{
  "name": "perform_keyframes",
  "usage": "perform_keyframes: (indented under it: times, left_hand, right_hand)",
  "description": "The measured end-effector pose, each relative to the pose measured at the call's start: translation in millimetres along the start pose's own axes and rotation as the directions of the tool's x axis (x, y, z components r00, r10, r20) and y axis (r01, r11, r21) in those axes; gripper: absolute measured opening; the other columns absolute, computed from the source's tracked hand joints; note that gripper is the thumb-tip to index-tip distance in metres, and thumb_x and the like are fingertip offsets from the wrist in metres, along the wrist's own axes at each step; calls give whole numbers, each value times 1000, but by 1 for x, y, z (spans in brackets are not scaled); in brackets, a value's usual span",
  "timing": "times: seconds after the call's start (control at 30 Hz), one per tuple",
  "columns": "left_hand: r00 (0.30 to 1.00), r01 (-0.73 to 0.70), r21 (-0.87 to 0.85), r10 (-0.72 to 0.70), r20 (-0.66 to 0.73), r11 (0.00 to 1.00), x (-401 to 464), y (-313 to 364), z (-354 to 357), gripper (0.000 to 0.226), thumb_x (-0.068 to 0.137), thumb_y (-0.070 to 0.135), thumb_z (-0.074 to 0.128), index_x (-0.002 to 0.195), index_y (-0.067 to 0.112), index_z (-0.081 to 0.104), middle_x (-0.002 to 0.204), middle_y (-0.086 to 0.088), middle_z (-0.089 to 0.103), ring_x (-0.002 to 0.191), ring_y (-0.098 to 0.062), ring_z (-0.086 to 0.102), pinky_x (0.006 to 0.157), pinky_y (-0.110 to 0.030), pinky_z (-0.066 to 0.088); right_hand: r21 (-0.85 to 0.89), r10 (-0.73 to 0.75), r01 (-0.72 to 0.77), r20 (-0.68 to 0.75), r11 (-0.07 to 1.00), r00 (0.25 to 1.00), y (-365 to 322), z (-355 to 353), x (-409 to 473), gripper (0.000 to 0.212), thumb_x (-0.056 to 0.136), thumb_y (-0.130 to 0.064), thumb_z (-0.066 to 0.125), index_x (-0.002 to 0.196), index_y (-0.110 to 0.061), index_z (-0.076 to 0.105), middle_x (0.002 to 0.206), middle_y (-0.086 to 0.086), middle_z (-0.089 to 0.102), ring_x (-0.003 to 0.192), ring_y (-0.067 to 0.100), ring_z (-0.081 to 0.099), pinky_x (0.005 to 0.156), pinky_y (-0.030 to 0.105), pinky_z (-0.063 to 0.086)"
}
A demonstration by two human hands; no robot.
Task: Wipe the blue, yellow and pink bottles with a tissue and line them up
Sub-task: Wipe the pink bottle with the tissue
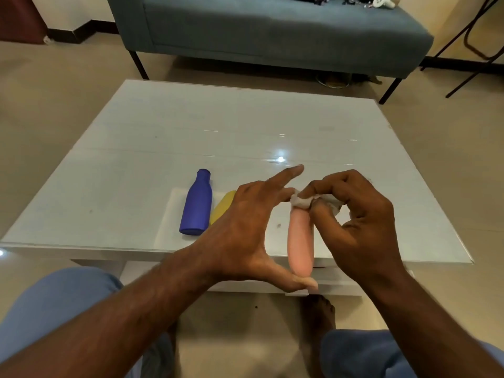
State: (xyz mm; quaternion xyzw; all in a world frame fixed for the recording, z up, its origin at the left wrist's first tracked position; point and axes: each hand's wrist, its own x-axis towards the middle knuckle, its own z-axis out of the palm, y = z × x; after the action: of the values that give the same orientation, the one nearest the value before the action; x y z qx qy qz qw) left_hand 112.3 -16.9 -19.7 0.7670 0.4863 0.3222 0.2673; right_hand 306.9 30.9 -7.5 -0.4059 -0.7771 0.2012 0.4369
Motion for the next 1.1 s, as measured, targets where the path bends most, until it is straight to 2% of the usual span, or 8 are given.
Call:
perform_keyframes:
  times: [0.13,0.27,0.33,0.4,0.53,0.7,0.93,1.1]
  left_hand:
    - [997,11,-45,-15,-80,999,0,-6,2,136,51,60,93,157,42,11,156,24,34,143,-9,40,113,-46,43]
    - [960,10,-159,-54,-275,987,5,-6,-2,120,57,49,92,154,34,23,148,33,38,137,3,45,103,-20,50]
    - [938,14,-246,-98,-332,969,6,-4,-3,112,62,48,90,153,36,25,149,31,41,137,2,46,103,-28,53]
    - [939,26,-300,-126,-320,953,6,-2,-1,108,65,49,87,153,36,26,150,27,42,139,-3,46,103,-40,54]
    - [967,66,-284,-132,-218,957,4,-2,6,110,66,49,87,155,40,23,152,31,36,140,-4,43,105,-36,52]
    - [978,107,-188,-137,-159,976,4,-3,6,114,62,58,85,155,40,21,153,26,34,138,-2,41,103,-16,42]
    - [984,116,24,-111,-139,993,6,-9,8,116,59,65,87,150,35,23,151,18,30,135,-7,37,112,-34,41]
    - [963,146,-123,-170,-211,982,6,-5,7,108,56,68,82,145,41,27,143,24,36,130,1,42,103,-18,40]
  right_hand:
    - [135,129,-127,-1,983,992,-1,1,-1,9,94,-28,65,98,-24,72,96,-9,72,92,15,69,74,24,59]
    - [315,247,-251,53,915,967,-12,1,-1,21,87,-42,62,94,-26,73,85,-9,73,81,17,70,70,22,59]
    - [382,262,-283,107,880,959,-14,3,-1,17,88,-39,63,94,-27,73,85,-8,73,79,14,70,68,21,58]
    - [458,299,-330,143,825,944,-15,4,-2,14,86,-38,64,91,-30,74,86,-8,72,79,12,69,66,20,56]
    - [599,376,-395,163,697,912,-16,2,0,11,89,-30,65,87,-29,76,85,-5,69,76,11,65,65,23,54]
    - [583,372,-382,143,717,917,-15,-1,1,11,91,-26,64,89,-26,75,86,-6,68,81,16,63,69,27,52]
    - [514,284,-311,133,799,950,-19,-3,0,17,82,-43,64,90,-32,74,85,-14,73,81,11,70,69,19,55]
    - [578,428,-413,119,704,896,-18,1,2,9,92,-29,71,86,-29,77,85,-2,72,91,31,70,90,39,62]
